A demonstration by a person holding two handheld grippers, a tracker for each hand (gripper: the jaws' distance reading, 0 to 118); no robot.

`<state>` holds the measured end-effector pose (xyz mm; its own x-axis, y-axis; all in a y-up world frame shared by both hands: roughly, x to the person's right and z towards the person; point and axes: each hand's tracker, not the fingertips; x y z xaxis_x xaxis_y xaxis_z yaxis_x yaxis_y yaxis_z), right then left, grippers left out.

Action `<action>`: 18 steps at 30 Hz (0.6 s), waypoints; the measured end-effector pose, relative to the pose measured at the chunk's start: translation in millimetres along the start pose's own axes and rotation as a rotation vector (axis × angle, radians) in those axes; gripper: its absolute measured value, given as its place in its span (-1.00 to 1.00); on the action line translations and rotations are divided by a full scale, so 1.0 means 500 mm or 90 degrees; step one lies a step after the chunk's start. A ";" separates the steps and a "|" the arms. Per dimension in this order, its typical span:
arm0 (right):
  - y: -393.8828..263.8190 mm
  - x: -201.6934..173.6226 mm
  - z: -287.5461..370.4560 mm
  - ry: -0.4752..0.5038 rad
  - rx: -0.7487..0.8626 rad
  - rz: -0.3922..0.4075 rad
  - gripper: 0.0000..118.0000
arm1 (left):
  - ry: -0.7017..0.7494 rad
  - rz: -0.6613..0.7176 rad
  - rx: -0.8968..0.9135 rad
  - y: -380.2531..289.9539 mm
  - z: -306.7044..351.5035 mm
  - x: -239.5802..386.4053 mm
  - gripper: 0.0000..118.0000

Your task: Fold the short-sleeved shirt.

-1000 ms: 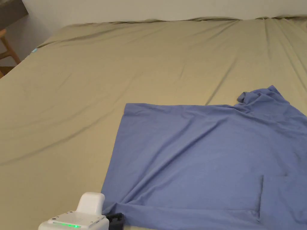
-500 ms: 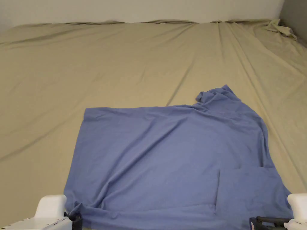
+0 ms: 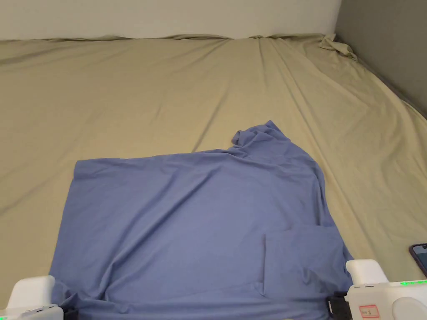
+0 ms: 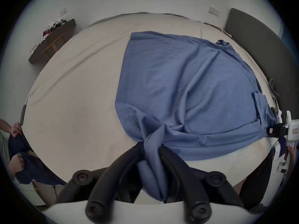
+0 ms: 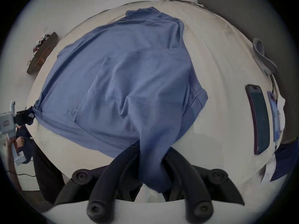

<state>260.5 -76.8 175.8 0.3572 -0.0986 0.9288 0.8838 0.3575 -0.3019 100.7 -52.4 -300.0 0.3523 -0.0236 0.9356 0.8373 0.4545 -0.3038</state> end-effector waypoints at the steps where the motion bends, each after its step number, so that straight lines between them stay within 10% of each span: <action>1: 0.004 -0.002 0.006 0.000 0.002 0.005 -0.73 | 0.001 -0.002 0.000 0.008 0.005 0.001 -0.82; 18: 0.266 0.010 -0.013 -0.013 0.048 0.004 -0.73 | -0.055 0.023 -0.026 0.283 -0.078 -0.013 -0.82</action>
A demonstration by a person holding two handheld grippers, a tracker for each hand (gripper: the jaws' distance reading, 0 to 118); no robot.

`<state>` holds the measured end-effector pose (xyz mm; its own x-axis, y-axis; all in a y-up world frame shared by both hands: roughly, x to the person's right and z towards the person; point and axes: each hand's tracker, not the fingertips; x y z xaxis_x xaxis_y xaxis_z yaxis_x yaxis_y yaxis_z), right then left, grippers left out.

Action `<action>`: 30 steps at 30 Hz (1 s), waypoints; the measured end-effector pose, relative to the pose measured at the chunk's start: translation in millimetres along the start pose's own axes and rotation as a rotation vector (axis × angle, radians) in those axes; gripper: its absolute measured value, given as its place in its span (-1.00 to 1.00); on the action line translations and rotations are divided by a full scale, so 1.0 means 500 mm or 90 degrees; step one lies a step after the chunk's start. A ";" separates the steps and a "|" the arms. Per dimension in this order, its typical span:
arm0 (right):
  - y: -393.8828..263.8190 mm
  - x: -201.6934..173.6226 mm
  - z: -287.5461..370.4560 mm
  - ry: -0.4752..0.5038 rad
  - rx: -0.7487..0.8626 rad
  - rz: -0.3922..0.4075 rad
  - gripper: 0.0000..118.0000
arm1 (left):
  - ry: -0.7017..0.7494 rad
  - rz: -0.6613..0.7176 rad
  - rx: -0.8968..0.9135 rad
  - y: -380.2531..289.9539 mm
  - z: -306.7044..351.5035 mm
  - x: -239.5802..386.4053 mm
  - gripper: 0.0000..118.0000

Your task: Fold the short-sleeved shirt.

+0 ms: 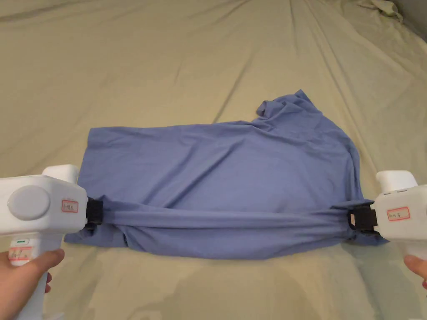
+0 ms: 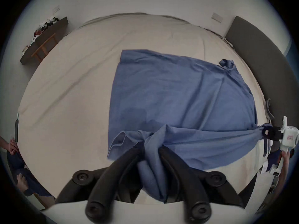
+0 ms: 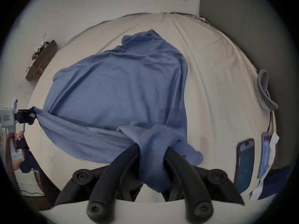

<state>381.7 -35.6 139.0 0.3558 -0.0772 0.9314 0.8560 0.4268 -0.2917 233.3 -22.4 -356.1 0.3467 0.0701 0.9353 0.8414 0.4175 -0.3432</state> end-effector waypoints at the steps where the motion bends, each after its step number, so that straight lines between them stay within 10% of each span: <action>1: 0.017 0.001 -0.021 -0.003 -0.012 0.003 -0.73 | 0.002 -0.001 -0.013 0.009 -0.021 0.004 -0.82; 8: 0.054 -0.018 -0.080 -0.004 -0.044 0.029 -0.73 | -0.020 0.063 -0.048 0.016 -0.083 -0.027 -0.82; 11: 0.043 -0.021 -0.087 -0.011 -0.046 0.035 0.92 | 0.015 0.071 -0.034 0.000 -0.081 -0.031 0.42; 12: 0.037 -0.020 -0.084 -0.015 -0.044 0.044 1.00 | 0.034 0.046 -0.028 -0.007 -0.075 -0.031 0.67; 18: -0.028 -0.014 0.009 0.017 0.005 -0.013 1.00 | 0.044 0.018 0.072 -0.085 0.028 -0.030 0.67; 20: -0.070 -0.013 0.045 0.032 0.025 -0.027 0.55 | 0.027 -0.007 0.124 -0.143 0.084 -0.017 0.38; 21: -0.092 -0.016 0.060 0.041 0.026 -0.020 -0.58 | 0.024 -0.056 0.143 -0.171 0.107 -0.004 -0.44; 22: -0.111 -0.022 0.067 0.040 0.023 -0.015 -0.95 | 0.065 -0.079 0.139 -0.191 0.117 0.011 -1.00; 30: -0.196 -0.043 0.074 0.033 0.023 -0.009 -0.95 | 0.077 -0.064 0.083 -0.266 0.097 0.027 -1.00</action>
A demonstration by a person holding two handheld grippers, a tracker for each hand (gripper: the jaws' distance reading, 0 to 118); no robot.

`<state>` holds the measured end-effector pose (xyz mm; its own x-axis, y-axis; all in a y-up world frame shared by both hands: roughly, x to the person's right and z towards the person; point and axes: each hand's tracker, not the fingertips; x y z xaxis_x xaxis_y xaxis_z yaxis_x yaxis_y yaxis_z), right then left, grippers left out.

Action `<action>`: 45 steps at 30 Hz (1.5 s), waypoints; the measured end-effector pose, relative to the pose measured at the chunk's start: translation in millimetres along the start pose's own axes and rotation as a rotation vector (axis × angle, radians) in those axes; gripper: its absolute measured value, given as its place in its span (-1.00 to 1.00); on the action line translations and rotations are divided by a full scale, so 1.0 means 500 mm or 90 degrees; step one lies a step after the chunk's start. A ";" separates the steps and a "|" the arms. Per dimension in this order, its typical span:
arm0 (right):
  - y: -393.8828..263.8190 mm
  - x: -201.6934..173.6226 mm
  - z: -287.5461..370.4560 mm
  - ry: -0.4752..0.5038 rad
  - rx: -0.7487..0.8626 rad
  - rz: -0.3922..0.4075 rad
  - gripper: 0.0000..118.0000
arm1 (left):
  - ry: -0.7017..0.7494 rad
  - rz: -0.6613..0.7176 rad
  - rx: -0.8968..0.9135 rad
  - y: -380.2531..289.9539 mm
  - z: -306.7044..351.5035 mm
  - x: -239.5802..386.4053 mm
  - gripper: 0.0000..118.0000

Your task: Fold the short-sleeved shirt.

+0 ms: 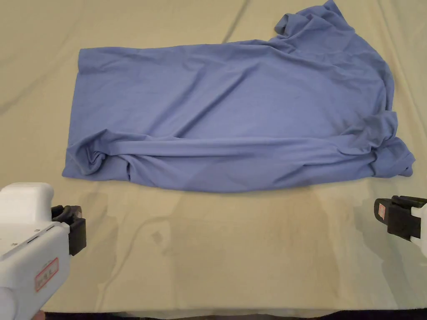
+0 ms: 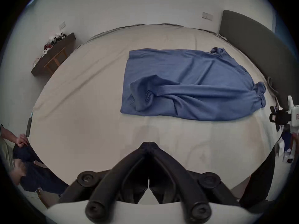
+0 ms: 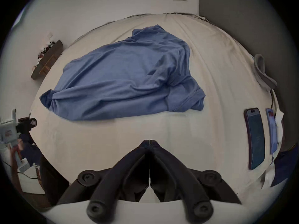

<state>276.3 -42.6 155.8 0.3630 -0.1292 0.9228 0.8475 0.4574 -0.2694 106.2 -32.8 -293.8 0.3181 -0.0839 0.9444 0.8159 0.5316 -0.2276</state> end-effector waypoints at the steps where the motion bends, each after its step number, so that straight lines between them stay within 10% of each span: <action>1: 0.000 -0.002 0.002 0.000 0.002 0.001 -0.96 | 0.001 0.001 -0.001 0.008 -0.010 -0.007 -1.00; 5: 0.018 -0.009 0.003 -0.005 0.013 0.009 -0.96 | -0.043 0.067 0.028 0.047 -0.068 -0.054 -0.98; 7: 0.029 -0.013 0.000 0.011 0.017 0.003 -0.95 | -0.054 0.088 0.012 0.073 -0.116 -0.073 0.36; 8: 0.034 -0.018 -0.003 0.014 0.017 0.005 -0.95 | -0.047 0.079 0.008 0.083 -0.143 -0.079 0.68; 15: 0.061 -0.049 -0.032 0.020 0.006 0.035 -0.96 | -0.014 -0.011 -0.035 0.124 -0.246 -0.082 0.60; 17: 0.067 -0.057 -0.041 0.021 0.001 0.040 -0.96 | -0.044 0.011 -0.022 0.122 -0.234 -0.088 0.21; 19: 0.072 -0.057 -0.049 0.026 -0.003 0.043 -0.96 | -0.050 0.017 -0.017 0.124 -0.210 -0.084 -0.75; 22: 0.084 -0.049 -0.061 0.038 -0.010 0.038 -0.95 | -0.055 0.035 -0.024 0.132 -0.195 -0.083 -0.80; 25: 0.099 -0.035 -0.063 0.029 -0.011 0.023 0.81 | -0.054 0.028 -0.009 0.134 -0.171 -0.072 -0.80; 26: 0.103 -0.028 -0.069 0.020 -0.013 0.024 0.99 | -0.053 0.028 -0.008 0.135 -0.167 -0.069 -0.80; 38: 0.158 0.073 -0.182 -0.052 -0.054 -0.006 0.75 | -0.052 0.035 -0.027 0.145 -0.177 -0.069 -0.80; 40: 0.161 0.054 -0.160 -0.058 -0.051 0.057 0.35 | -0.055 0.039 -0.028 0.146 -0.176 -0.070 -0.80; 42: 0.165 0.054 -0.140 0.017 -0.031 0.045 -0.69 | -0.065 0.045 -0.024 0.149 -0.170 -0.073 -0.80; 45: 0.174 0.034 -0.134 -0.018 -0.035 0.068 -0.69 | -0.074 0.052 -0.018 0.153 -0.150 -0.076 -0.80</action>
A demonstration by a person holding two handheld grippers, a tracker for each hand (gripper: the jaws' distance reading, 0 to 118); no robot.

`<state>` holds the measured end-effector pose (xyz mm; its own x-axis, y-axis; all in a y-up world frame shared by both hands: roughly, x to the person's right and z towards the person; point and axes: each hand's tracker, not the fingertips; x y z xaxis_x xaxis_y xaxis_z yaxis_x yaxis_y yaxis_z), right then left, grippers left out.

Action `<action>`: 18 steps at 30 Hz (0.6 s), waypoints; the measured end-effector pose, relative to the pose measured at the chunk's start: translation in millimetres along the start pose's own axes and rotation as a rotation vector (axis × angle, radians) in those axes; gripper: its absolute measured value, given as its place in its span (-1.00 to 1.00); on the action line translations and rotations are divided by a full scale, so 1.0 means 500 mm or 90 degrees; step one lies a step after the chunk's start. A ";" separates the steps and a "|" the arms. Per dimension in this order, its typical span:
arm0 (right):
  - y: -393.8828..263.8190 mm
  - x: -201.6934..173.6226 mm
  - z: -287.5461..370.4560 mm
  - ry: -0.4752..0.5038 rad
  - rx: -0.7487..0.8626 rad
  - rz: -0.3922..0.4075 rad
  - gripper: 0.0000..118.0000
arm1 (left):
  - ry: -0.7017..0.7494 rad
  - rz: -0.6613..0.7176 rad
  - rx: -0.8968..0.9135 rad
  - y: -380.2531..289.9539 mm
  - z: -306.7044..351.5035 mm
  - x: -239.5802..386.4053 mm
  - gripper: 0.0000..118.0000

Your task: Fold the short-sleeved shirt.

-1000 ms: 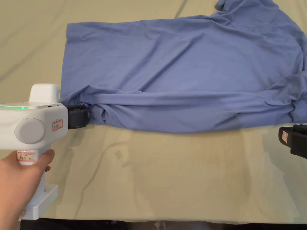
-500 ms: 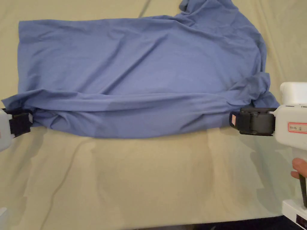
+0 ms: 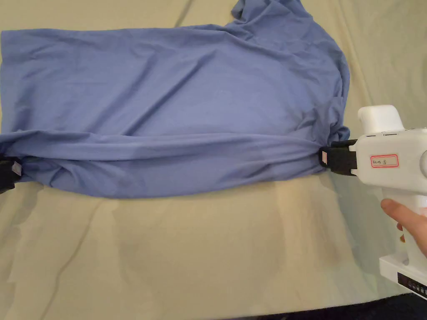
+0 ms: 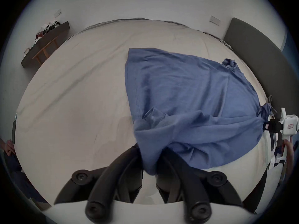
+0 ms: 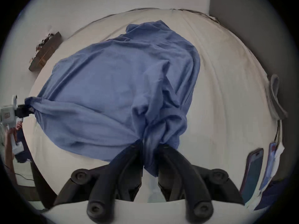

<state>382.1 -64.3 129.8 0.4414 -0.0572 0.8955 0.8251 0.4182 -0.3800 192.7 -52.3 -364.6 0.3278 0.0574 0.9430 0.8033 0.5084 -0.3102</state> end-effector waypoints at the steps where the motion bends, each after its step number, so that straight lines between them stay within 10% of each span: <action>1: -0.004 -0.003 0.009 -0.002 0.012 -0.003 -0.69 | -0.006 -0.001 0.006 0.001 0.012 -0.002 -0.80; 18: -0.159 0.019 0.172 0.022 0.007 -0.005 -0.69 | -0.048 0.021 -0.046 -0.127 0.128 -0.037 -0.80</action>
<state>290.4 -20.1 188.7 0.4473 -0.0922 0.8896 0.8244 0.4281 -0.3702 103.9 -30.8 -354.5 0.3186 0.1396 0.9375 0.8273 0.4419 -0.3469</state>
